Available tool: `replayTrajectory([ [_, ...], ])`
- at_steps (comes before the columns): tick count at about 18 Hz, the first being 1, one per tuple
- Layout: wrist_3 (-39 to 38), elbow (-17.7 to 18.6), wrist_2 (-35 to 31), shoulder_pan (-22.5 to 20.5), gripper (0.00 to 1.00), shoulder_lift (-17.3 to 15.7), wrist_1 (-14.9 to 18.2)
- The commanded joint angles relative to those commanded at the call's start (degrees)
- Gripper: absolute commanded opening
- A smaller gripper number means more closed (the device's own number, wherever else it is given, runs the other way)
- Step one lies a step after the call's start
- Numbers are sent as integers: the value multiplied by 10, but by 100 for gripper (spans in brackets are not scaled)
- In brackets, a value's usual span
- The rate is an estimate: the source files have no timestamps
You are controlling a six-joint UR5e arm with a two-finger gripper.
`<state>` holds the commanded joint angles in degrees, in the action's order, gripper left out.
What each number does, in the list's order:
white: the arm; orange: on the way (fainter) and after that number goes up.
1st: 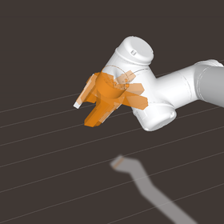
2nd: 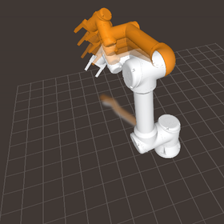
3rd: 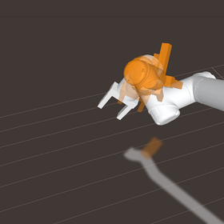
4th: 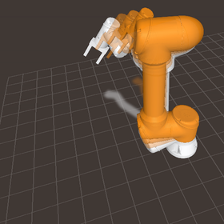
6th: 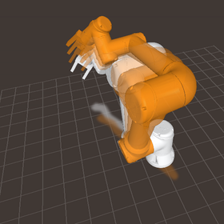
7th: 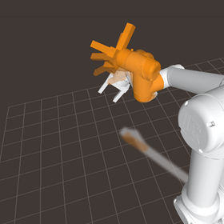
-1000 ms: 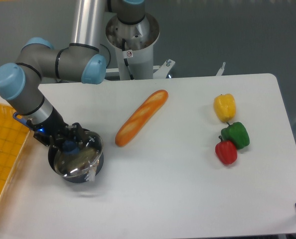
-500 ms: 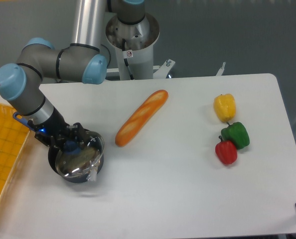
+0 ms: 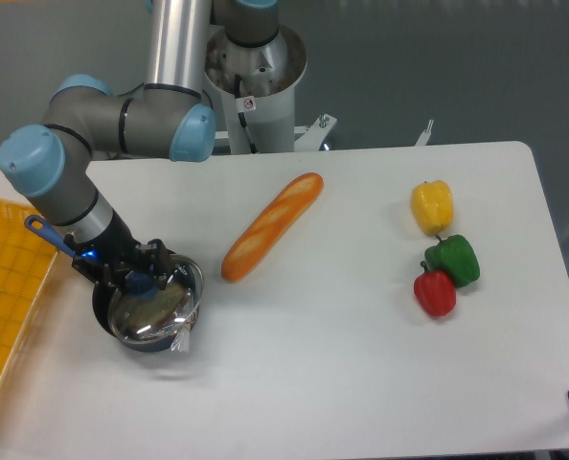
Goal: Close the pot lid
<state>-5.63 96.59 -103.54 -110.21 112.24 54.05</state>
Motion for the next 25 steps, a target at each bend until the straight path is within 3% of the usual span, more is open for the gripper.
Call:
replayTrajectory([
  [25, 5, -7, 56, -22, 59, -14, 19],
])
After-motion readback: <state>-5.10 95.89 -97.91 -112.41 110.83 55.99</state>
